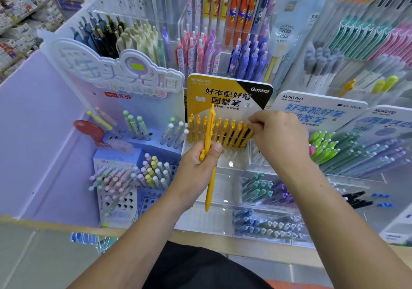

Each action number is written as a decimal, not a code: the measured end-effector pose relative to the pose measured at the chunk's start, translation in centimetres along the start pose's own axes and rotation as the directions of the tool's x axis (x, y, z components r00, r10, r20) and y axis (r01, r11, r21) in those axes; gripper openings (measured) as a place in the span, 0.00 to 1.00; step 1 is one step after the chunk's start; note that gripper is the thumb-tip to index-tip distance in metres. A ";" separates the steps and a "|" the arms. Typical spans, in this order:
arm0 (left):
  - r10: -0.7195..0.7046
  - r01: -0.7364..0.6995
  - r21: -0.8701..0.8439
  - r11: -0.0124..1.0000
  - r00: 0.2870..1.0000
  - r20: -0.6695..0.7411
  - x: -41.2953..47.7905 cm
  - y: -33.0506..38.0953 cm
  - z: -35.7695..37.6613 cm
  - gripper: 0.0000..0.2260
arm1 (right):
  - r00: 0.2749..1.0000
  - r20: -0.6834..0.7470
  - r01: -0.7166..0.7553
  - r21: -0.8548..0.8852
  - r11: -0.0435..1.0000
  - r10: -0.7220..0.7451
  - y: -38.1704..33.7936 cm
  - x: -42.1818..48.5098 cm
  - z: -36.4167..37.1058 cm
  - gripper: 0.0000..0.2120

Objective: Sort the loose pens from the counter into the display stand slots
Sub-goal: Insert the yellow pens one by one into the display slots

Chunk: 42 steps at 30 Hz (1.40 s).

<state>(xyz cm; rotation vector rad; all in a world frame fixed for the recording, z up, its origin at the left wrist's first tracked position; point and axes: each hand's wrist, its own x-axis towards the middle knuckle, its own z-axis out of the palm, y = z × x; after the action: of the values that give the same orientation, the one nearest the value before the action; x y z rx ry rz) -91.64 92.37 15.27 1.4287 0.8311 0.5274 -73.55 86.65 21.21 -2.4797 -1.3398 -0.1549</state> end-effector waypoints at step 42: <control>-0.008 0.047 0.134 0.990 0.960 -0.280 -1.9 -0.9 -7.1 0.18 | 0.993 0.116 -0.094 0.812 0.576 -0.002 -5.7 -3.4 4.9 0.08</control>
<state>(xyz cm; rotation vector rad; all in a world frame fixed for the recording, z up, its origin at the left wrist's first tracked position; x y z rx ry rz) -98.39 95.35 15.08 1.4875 1.1294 0.6706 -80.46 88.42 17.02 -1.7068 -1.0224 0.5204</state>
